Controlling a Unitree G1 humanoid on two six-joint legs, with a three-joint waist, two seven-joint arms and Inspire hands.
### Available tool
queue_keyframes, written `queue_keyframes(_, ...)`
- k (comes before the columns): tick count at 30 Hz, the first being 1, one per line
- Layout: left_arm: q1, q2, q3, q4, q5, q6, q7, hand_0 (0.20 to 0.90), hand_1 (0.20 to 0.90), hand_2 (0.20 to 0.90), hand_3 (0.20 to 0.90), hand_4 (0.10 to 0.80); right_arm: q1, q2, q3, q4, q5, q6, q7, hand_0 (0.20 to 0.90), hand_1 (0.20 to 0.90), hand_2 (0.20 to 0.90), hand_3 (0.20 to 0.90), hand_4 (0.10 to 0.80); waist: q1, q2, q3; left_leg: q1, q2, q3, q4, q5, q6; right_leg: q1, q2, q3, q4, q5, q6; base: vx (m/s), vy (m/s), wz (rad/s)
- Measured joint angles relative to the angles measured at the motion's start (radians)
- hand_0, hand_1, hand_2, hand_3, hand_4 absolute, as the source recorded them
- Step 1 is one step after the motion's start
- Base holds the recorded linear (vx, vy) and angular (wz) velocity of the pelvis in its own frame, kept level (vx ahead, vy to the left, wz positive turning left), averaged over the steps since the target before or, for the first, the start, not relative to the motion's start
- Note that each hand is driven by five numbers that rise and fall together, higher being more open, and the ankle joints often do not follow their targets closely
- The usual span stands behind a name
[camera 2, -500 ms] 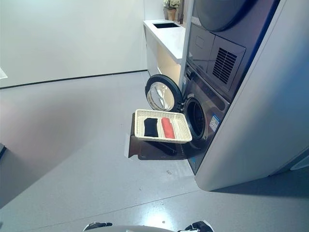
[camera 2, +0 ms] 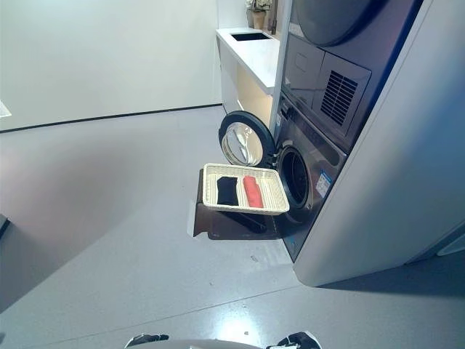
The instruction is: Pick up the clothes and place them into the washing machine
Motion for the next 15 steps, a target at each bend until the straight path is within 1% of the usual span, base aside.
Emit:
queue_keyframes(6, -0.005, 0.001, 0.001, -0.001, -0.011, 0.0, 0.011, 0.9, 0.9, 0.9, 0.9, 0.8, -0.01, 0.0, 0.001, -0.001, 0.001, 0.0, -0.001, 0.9, 0.9, 0.9, 0.9, 0.8, 0.002, -0.002, 0.007, -0.017, -0.002, 0.0, 0.0, -0.001, 0.004, -0.021, -0.004, -0.001, 0.008, 0.001, 0.0, 0.015, 0.079, -0.01)
queue_keyframes(8, -0.008, 0.001, 0.002, -0.001, -0.012, 0.0, 0.011, 0.9, 0.9, 0.9, 0.9, 0.8, -0.022, -0.001, 0.001, 0.004, 0.001, 0.001, -0.001, 0.9, 0.9, 0.9, 0.9, 0.8, 0.006, -0.003, 0.007, -0.027, -0.011, 0.001, 0.0, -0.003, 0.008, -0.039, -0.005, -0.004, 0.026, -0.003, 0.002, 0.054, 0.123, -0.08)
queue_keyframes(9, -0.012, 0.0, 0.002, -0.001, -0.013, 0.001, 0.011, 0.9, 0.9, 0.9, 0.9, 0.8, -0.027, -0.001, 0.001, 0.005, 0.001, 0.001, -0.002, 0.9, 0.9, 0.9, 0.9, 0.8, 0.006, -0.002, 0.009, -0.031, -0.004, 0.001, 0.001, -0.002, 0.01, -0.049, -0.005, -0.006, 0.036, -0.005, 0.003, 0.07, 0.084, -0.08)
queue_keyframes(10, -0.026, 0.0, 0.003, -0.001, -0.016, 0.001, 0.011, 0.9, 0.9, 0.9, 0.9, 0.8, -0.037, 0.0, 0.001, 0.007, 0.001, 0.001, -0.002, 0.9, 0.9, 0.9, 0.9, 0.8, 0.011, 0.003, 0.022, -0.03, -0.01, 0.001, 0.001, 0.0, 0.013, -0.053, -0.006, -0.012, 0.053, -0.007, 0.005, 0.083, 0.082, 0.01)
queue_keyframes(11, -0.034, 0.0, 0.006, -0.001, -0.017, 0.001, 0.011, 0.9, 0.9, 0.9, 0.9, 0.8, -0.039, 0.0, 0.0, 0.008, 0.001, 0.001, -0.002, 0.9, 0.9, 0.9, 0.9, 0.8, 0.016, -0.002, 0.028, -0.03, -0.016, 0.0, 0.001, 0.0, 0.014, -0.055, -0.007, -0.018, 0.059, -0.012, 0.007, 0.135, 0.124, 0.02)
queue_keyframes(12, -0.044, 0.0, 0.01, 0.001, -0.019, 0.002, 0.011, 0.9, 0.9, 0.9, 0.9, 0.8, -0.04, 0.0, -0.001, 0.011, 0.002, 0.0, -0.002, 0.9, 0.9, 0.9, 0.9, 0.8, 0.018, -0.007, 0.035, -0.027, -0.017, -0.002, 0.001, 0.0, 0.019, -0.062, -0.016, -0.028, 0.082, -0.022, 0.01, 0.137, 0.124, 0.08)
queue_keyframes(13, -0.05, 0.001, 0.011, 0.0, -0.025, 0.002, 0.011, 0.9, 0.9, 0.9, 0.9, 0.8, -0.042, 0.0, -0.002, 0.011, 0.003, 0.0, -0.002, 0.9, 0.9, 0.9, 0.9, 0.8, 0.022, -0.013, 0.038, -0.027, -0.023, -0.005, 0.001, -0.001, 0.02, -0.072, -0.018, -0.032, 0.113, -0.038, 0.013, 0.146, 0.147, 0.12)
queue_keyframes(15, -0.068, 0.002, 0.01, 0.0, -0.034, 0.002, 0.01, 0.9, 0.9, 0.9, 0.9, 0.8, -0.048, 0.0, -0.009, 0.018, 0.007, -0.001, -0.003, 0.9, 0.9, 0.9, 0.9, 0.8, 0.02, -0.021, 0.06, -0.01, -0.031, -0.016, 0.001, -0.008, 0.028, -0.089, -0.037, -0.039, 0.207, -0.082, 0.023, 0.124, 0.154, 0.14)
